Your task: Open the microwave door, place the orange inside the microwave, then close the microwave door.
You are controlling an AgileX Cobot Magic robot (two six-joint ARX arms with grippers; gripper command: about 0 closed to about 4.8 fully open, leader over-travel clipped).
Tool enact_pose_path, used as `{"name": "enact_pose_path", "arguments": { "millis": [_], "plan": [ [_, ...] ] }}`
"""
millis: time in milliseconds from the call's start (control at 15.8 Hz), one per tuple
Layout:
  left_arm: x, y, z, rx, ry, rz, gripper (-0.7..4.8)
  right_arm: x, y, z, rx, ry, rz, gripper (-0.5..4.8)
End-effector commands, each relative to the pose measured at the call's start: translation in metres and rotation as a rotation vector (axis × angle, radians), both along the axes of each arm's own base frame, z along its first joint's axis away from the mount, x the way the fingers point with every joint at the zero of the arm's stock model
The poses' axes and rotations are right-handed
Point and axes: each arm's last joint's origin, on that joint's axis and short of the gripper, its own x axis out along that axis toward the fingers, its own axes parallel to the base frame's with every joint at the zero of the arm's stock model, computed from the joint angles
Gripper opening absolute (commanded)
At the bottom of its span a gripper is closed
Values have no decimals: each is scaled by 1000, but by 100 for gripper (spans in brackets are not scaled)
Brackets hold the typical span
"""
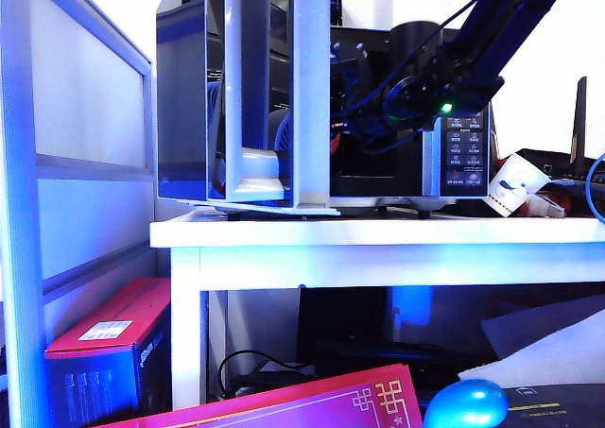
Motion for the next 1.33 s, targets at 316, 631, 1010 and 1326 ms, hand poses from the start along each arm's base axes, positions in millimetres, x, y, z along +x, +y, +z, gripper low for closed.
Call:
{"name": "enact_pose_path", "arguments": {
  "millis": [316, 631, 1010, 1326],
  "plan": [
    [-1, 0, -31, 83, 226, 17, 17, 27, 14, -2, 4, -17, 36, 265],
    [-1, 0, -31, 83, 227, 17, 17, 40, 19, -4, 16, -52, 37, 265],
    [-2, 0, -32, 87, 243, 17, 17, 51, 31, -12, 33, -76, 24, 265],
    [-3, 0, -32, 89, 250, 17, 17, 53, 34, -18, 20, -106, -25, 276]
  ]
}}
